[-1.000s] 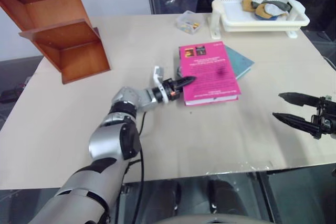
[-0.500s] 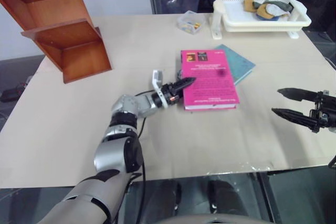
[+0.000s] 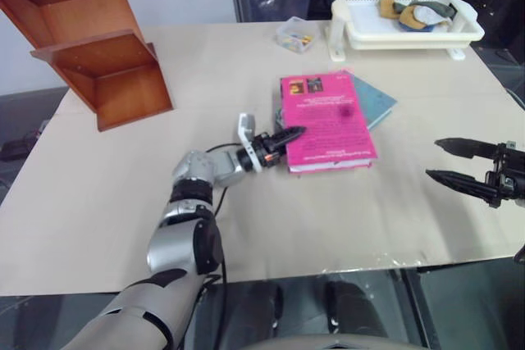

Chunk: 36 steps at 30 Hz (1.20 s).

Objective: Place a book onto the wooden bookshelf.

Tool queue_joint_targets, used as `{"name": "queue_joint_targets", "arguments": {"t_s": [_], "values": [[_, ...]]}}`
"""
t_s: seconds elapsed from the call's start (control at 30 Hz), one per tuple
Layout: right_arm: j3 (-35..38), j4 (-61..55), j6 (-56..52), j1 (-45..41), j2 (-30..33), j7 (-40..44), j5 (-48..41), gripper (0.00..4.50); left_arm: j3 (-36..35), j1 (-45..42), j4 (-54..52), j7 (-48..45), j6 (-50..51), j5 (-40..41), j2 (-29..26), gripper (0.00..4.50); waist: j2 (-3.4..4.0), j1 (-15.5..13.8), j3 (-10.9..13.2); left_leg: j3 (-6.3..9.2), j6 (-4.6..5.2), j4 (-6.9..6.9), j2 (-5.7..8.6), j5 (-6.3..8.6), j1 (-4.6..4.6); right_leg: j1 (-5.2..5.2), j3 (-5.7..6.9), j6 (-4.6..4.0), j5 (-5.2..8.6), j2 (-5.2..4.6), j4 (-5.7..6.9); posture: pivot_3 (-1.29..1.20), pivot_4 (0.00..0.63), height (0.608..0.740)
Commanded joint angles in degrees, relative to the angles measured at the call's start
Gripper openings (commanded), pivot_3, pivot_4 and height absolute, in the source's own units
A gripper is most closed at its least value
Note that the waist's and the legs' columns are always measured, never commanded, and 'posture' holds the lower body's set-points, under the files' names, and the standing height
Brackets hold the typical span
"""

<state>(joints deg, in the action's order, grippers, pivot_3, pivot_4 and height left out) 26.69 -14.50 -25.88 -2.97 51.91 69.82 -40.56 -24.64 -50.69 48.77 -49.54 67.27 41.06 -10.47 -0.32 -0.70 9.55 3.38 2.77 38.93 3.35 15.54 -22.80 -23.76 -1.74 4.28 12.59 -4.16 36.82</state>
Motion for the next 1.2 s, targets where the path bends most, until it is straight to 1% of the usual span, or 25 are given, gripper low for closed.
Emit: {"name": "queue_joint_targets", "arguments": {"t_s": [0.03,0.17,0.4,0.57,0.67,0.77,0.87,1.0,1.2], "values": [[1.0,-0.4,1.3,-0.3,0.9,0.3,0.1,3.18,-0.6,0.8,-2.7,-1.2,1.7,2.6,-0.2,0.53,0.00,0.0,0.0,0.00,0.00,0.00,0.00,0.00,0.00,0.00,0.00,0.00,0.00,0.00,0.00,0.00,0.150,0.740],[0.4,0.3,1.5,-1.2,1.0,0.2,0.4,3.18,-0.9,1.9,-4.8,-1.6,3.9,4.5,-0.4,0.52,0.00,0.0,0.0,0.00,0.00,0.00,0.00,0.00,0.00,0.00,0.00,0.00,0.00,0.00,0.00,0.00,0.150,0.740],[-0.4,1.0,2.3,-1.9,1.0,0.2,1.0,3.18,-1.6,3.8,-7.7,0.2,2.7,5.9,1.2,0.52,0.00,0.0,0.0,-0.01,-0.01,0.00,0.00,0.00,0.00,0.00,-0.01,0.00,0.00,-0.01,0.00,0.00,0.150,0.740],[-0.3,0.9,1.9,-2.0,1.0,0.3,0.4,3.18,-2.6,4.6,-9.2,1.5,1.9,6.8,1.4,0.52,0.00,0.0,0.0,0.00,-0.01,0.00,-0.01,0.00,0.00,0.00,-0.01,0.00,0.00,-0.07,0.00,0.00,0.150,0.740],[0.1,0.5,0.9,-2.3,0.8,0.3,-1.2,3.18,-2.6,4.7,-9.2,2.1,0.8,6.5,0.9,0.52,0.00,0.0,0.0,0.00,-0.01,0.00,-0.01,0.00,0.00,0.00,-0.01,0.00,0.00,-0.07,0.00,0.00,0.150,0.740],[0.0,0.4,-0.3,-3.0,0.7,0.4,-2.9,3.18,-2.8,3.5,-9.0,2.7,-2.0,5.6,-0.9,0.52,0.00,0.0,0.0,0.00,-0.01,0.00,0.00,0.00,0.00,0.00,-0.01,0.00,0.00,-0.07,0.00,0.00,0.150,0.740],[-0.4,1.2,-1.4,-3.9,0.7,1.5,-4.7,3.18,-1.5,2.5,-10.6,2.9,-4.4,4.6,-2.6,0.52,0.00,0.1,0.0,0.00,-0.01,0.00,-0.07,0.00,0.01,0.00,-0.01,-0.01,0.00,-0.09,0.00,0.00,0.150,0.740],[-1.7,7.2,-0.6,-8.5,-0.4,4.6,-5.7,3.18,0.9,1.8,-14.7,7.9,-11.6,-0.3,-4.8,0.52,-0.03,-0.1,0.0,-0.01,-0.02,0.03,-0.06,0.00,0.00,0.00,0.00,-0.02,-0.01,-0.09,-0.01,0.00,0.150,0.740],[-2.7,15.1,-3.9,-14.7,0.4,10.4,-8.9,3.18,2.8,7.2,-31.5,12.4,-11.6,0.0,-7.1,0.52,-0.03,0.0,0.0,0.03,-0.01,-0.01,-0.01,0.00,-0.02,-0.01,0.02,-0.02,0.00,-0.25,-0.05,0.00,0.150,0.740]]}}
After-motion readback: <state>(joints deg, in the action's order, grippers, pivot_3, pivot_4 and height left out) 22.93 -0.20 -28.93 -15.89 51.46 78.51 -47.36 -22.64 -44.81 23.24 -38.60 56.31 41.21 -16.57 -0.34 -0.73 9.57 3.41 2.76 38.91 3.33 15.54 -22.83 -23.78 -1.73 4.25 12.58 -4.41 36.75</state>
